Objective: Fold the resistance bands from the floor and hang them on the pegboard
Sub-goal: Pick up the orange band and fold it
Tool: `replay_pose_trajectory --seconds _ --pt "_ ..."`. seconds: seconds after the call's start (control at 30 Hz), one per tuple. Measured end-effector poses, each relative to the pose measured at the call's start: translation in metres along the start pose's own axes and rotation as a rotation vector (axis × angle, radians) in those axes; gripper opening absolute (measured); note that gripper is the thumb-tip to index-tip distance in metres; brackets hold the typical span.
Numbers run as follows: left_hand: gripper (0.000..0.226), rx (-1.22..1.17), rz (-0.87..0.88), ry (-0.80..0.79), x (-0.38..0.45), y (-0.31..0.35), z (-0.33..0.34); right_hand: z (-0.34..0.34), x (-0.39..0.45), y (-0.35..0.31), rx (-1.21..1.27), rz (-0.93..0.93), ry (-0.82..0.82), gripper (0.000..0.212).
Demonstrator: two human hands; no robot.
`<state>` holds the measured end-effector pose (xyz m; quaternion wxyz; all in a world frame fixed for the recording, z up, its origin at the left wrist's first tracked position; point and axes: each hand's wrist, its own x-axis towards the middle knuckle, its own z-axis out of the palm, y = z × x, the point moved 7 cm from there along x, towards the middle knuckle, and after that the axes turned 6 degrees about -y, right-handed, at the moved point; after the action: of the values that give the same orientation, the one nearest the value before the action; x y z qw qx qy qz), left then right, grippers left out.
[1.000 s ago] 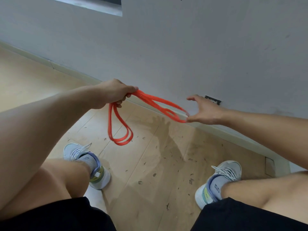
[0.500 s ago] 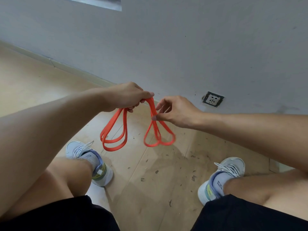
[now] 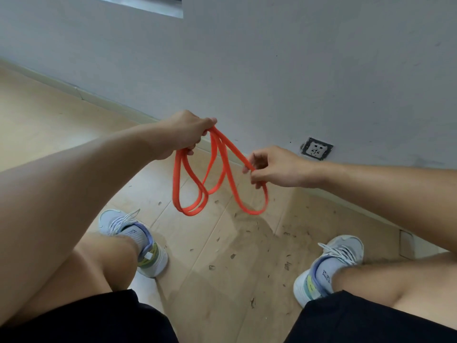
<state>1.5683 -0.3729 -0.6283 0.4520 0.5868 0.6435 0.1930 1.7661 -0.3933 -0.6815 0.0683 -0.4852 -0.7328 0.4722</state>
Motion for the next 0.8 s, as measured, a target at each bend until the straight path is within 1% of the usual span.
replay_pose_trajectory --seconds 0.07,0.13,0.27,0.33,0.4,0.43,0.5,0.57,0.63,0.67,0.7,0.73,0.8 --pt "0.039 -0.012 -0.039 0.06 0.005 -0.009 -0.014 -0.003 -0.002 0.019 -0.008 0.068 -0.048 0.012" --pt "0.039 -0.013 -0.078 0.09 0.009 -0.023 -0.027 -0.01 -0.005 0.037 0.025 0.13 -0.058 0.013" --pt "0.039 0.033 -0.122 0.024 0.015 -0.045 -0.035 -0.033 -0.01 0.05 0.042 0.137 0.016 0.015" --pt "0.039 0.043 -0.129 -0.001 0.018 -0.049 -0.035 -0.041 -0.01 0.05 0.142 0.117 0.021 0.023" --pt "0.038 0.03 -0.132 -0.026 0.02 -0.049 -0.035 -0.046 -0.011 0.052 0.275 0.094 -0.013 0.033" --pt "0.037 0.022 -0.135 -0.037 0.021 -0.049 -0.035 -0.048 -0.011 0.054 0.323 0.089 -0.008 0.034" --pt "0.036 0.008 -0.139 -0.065 0.022 -0.05 -0.032 -0.054 -0.011 0.058 0.386 0.098 0.078 0.031" --pt "0.036 0.005 -0.131 -0.113 0.021 -0.051 -0.027 -0.064 -0.012 0.063 0.394 0.123 0.249 0.027" --pt "0.036 0.011 -0.108 -0.164 0.02 -0.049 -0.021 -0.073 -0.015 0.068 0.316 0.155 0.419 0.026" --pt "0.036 0.014 -0.091 -0.188 0.018 -0.046 -0.019 -0.076 -0.016 0.068 0.266 0.169 0.472 0.026" --pt "0.036 0.019 -0.072 -0.21 0.018 -0.044 -0.017 -0.077 -0.016 0.068 0.231 0.177 0.495 0.025" --pt "0.036 0.024 -0.053 -0.227 0.017 -0.042 -0.015 -0.076 -0.016 0.069 0.205 0.187 0.484 0.024" --pt "0.037 0.027 -0.018 -0.245 0.016 -0.038 -0.012 -0.068 -0.016 0.072 0.134 0.236 0.388 0.023"
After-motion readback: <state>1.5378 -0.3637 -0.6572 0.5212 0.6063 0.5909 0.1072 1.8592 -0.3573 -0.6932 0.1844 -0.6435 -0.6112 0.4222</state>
